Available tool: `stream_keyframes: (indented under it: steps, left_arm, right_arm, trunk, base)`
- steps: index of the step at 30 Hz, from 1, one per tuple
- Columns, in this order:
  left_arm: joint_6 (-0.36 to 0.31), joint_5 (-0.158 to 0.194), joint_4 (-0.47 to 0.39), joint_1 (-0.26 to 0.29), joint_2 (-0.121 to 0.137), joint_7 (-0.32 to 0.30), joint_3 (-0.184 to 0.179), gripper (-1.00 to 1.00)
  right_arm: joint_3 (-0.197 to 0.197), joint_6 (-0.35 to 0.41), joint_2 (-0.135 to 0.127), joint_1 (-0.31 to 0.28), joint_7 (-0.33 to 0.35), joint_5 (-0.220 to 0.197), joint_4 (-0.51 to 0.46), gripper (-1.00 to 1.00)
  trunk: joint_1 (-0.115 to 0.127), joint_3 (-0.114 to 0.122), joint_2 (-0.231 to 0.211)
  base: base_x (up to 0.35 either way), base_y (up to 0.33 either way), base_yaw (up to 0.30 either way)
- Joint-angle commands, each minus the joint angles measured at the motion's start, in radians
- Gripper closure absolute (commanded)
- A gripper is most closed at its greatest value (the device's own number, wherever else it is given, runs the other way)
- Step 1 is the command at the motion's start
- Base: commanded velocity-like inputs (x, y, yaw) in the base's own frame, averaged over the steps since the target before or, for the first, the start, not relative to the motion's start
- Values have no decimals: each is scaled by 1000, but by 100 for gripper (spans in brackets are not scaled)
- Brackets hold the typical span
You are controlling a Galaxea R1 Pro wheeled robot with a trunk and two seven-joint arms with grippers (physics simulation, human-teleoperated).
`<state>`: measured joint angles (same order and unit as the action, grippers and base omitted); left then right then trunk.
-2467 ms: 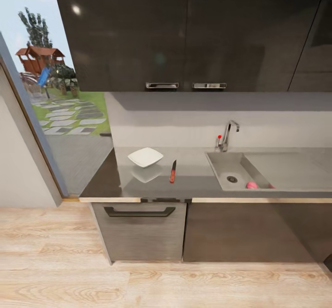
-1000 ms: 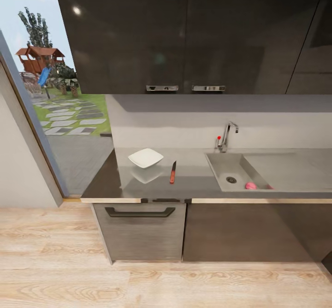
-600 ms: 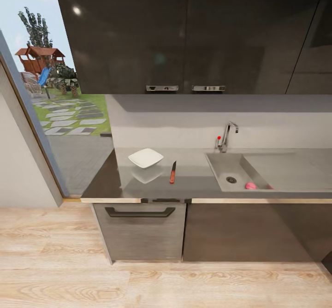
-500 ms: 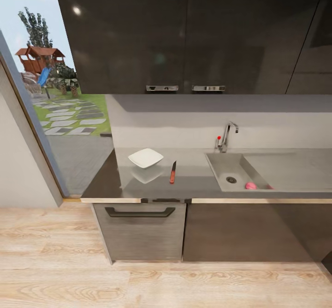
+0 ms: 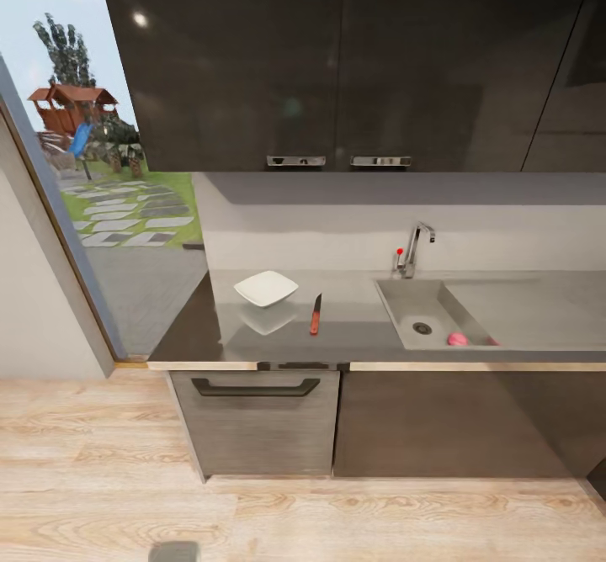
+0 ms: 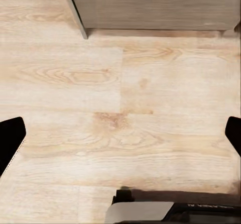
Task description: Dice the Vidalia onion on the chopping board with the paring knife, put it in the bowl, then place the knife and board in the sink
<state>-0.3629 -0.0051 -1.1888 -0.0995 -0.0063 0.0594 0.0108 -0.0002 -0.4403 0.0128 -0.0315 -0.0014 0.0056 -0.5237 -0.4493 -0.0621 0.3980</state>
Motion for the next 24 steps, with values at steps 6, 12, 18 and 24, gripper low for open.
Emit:
stream_keyframes:
  steps: [6,12,18,24]
  left_arm:
    - [-153,-14,-229,7,-67,4,-14,-100]
    - [-285,-77,-300,133,-124,8,-30,-100]
    - [-481,-91,-312,383,-136,9,-32,-100]
    - [-624,-90,-46,901,-137,18,-32,-100]
  right_arm:
    - [0,-3,0,-1,0,1,2,-100]
    - [0,-3,0,-1,0,1,2,-100]
    - [0,-2,1,-1,0,1,2,-100]
    - [1,-3,1,-1,0,1,2,-100]
  trunk:
    - [-1,-2,2]
    - [-1,-2,2]
    - [-1,-2,2]
    - [-1,-2,2]
  base:
    - [0,0,0]
    - [0,0,0]
    - [0,0,0]
    - [0,0,0]
